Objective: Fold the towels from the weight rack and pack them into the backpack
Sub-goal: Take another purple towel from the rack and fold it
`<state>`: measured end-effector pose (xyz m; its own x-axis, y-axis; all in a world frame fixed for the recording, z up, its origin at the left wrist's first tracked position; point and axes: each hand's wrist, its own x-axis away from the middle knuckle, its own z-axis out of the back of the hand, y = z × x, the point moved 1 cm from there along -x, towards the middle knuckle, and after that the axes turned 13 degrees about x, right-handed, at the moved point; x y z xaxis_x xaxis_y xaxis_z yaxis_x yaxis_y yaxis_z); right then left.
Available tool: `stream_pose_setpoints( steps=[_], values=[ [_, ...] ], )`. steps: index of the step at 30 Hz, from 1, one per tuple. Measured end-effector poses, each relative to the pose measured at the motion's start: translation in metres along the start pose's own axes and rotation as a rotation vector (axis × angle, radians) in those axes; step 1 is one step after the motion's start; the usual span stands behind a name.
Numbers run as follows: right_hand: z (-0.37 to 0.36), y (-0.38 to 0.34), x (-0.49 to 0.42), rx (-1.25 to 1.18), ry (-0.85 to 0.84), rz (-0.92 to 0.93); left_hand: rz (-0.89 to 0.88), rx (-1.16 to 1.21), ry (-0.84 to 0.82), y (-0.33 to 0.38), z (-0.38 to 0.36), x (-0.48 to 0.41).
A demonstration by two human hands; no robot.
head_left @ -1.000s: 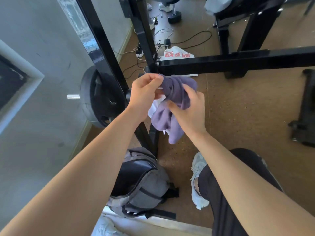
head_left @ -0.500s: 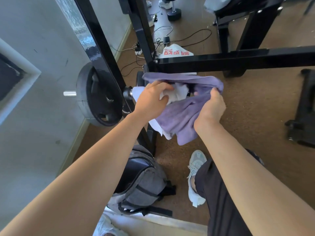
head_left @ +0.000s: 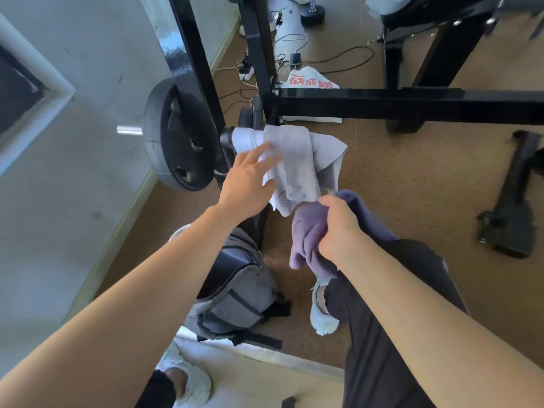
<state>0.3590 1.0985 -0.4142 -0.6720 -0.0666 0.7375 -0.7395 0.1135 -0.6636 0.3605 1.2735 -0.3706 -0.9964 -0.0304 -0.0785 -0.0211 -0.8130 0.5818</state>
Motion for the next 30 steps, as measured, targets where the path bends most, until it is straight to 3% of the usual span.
stream_pose_setpoints(
  steps=[5, 9, 12, 16, 20, 24, 27, 30],
  values=[
    [-0.004, 0.023, 0.034, 0.078, -0.222, 0.028, 0.034, 0.29, -0.07, -0.01, 0.006, 0.076],
    [-0.015, 0.046, 0.065, 0.163, -0.388, 0.042, 0.237, 0.654, -0.199, -0.012, 0.007, 0.142],
    [-0.023, 0.058, 0.091, 0.3, -0.495, 0.105, 0.305, 0.686, -0.142, -0.025, 0.007, 0.181],
    [-0.028, 0.079, 0.112, 0.542, -0.512, 0.237, 0.284, 0.637, 0.04, -0.033, 0.013, 0.232],
    [-0.028, 0.108, 0.122, 0.849, -0.441, 0.281, 0.355, 0.891, 0.132, -0.038, 0.017, 0.282],
    [-0.019, 0.132, 0.126, 1.32, -0.593, 0.322, 0.529, 1.162, 0.259, -0.039, 0.012, 0.319],
    [-0.017, 0.143, 0.121, 1.49, -0.519, 0.52, 0.581, 1.246, 0.172, -0.04, 0.016, 0.328],
    [-0.023, 0.145, 0.121, 1.365, -0.552, 0.695, 0.557, 1.238, 0.115, -0.041, 0.017, 0.331]
  ],
)
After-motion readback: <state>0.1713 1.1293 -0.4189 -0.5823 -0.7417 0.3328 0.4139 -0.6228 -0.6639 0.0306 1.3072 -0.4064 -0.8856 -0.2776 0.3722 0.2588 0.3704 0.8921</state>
